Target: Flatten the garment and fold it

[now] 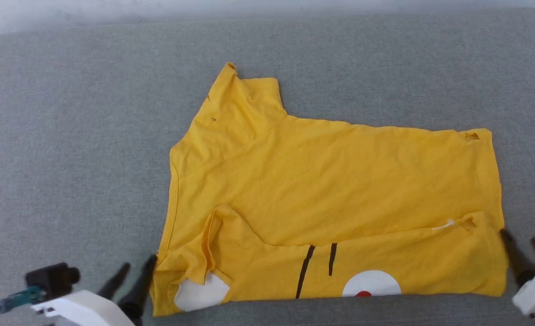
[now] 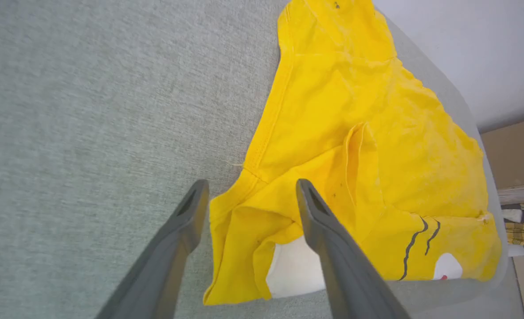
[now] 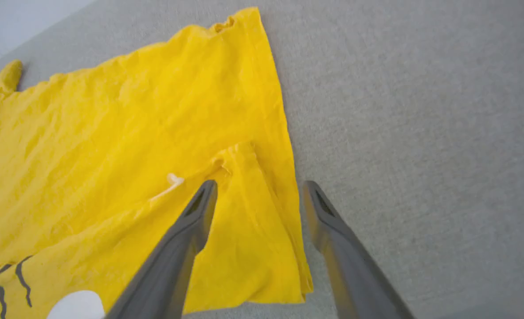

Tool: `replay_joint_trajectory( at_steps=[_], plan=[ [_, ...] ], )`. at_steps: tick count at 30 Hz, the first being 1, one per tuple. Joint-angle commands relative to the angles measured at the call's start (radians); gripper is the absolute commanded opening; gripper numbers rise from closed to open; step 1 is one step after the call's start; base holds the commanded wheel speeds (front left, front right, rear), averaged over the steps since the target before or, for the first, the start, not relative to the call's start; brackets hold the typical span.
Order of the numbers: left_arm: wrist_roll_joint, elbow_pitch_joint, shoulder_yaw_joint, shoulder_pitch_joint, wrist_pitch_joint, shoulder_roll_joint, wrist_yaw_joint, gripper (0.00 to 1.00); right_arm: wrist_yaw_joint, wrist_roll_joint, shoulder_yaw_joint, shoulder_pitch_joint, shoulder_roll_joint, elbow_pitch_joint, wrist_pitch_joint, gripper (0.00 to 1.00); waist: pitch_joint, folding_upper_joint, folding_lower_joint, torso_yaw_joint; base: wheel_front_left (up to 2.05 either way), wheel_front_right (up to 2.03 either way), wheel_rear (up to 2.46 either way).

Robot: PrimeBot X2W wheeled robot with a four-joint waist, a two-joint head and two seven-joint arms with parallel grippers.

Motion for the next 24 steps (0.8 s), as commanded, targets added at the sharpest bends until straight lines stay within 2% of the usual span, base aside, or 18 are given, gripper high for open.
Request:
replay_joint_trajectory(
  at_steps=[1,5,9,11,16,21,24],
  plan=[
    [0.031,-0.047,0.021,0.007,-0.040,0.016,0.011,1.00,-0.002,-0.009,-0.013,-0.007,-0.007,-0.055,-0.034,1.00,0.004,0.0000,0.0000,-0.002,0.00,0.00,0.00],
    [0.170,-0.145,0.055,-0.044,-0.230,0.020,0.031,1.00,-0.002,-0.045,0.018,-0.032,-0.004,-0.146,-0.150,1.00,0.014,0.0000,0.0000,-0.004,0.00,0.00,0.00],
    [0.291,-0.200,0.048,-0.114,-0.495,-0.034,0.031,1.00,-0.002,-0.137,0.070,-0.060,0.001,-0.192,-0.319,1.00,0.027,0.0000,0.0000,-0.006,0.00,0.00,0.00],
    [0.355,-0.195,0.033,-0.130,-0.568,-0.047,0.027,1.00,-0.002,-0.190,0.080,-0.071,0.012,-0.192,-0.410,1.00,0.033,0.0000,0.0000,-0.010,0.00,0.00,0.00],
    [0.511,-0.117,-0.044,-0.139,-0.600,-0.070,0.022,1.00,-0.002,-0.304,0.094,-0.076,0.032,-0.135,-0.556,1.00,0.042,0.0000,0.0000,-0.019,0.00,0.00,0.00],
    [0.534,-0.045,-0.068,-0.169,-0.602,-0.107,0.008,1.00,-0.002,-0.279,0.103,-0.077,0.034,-0.043,-0.628,1.00,0.051,0.0000,0.0000,-0.028,0.00,0.00,0.00],
    [0.539,-0.030,-0.056,-0.201,-0.602,-0.100,-0.006,1.00,-0.002,-0.277,0.105,-0.082,0.034,-0.014,-0.648,1.00,0.059,0.0000,0.0000,-0.034,0.00,0.00,0.00]
  ],
)
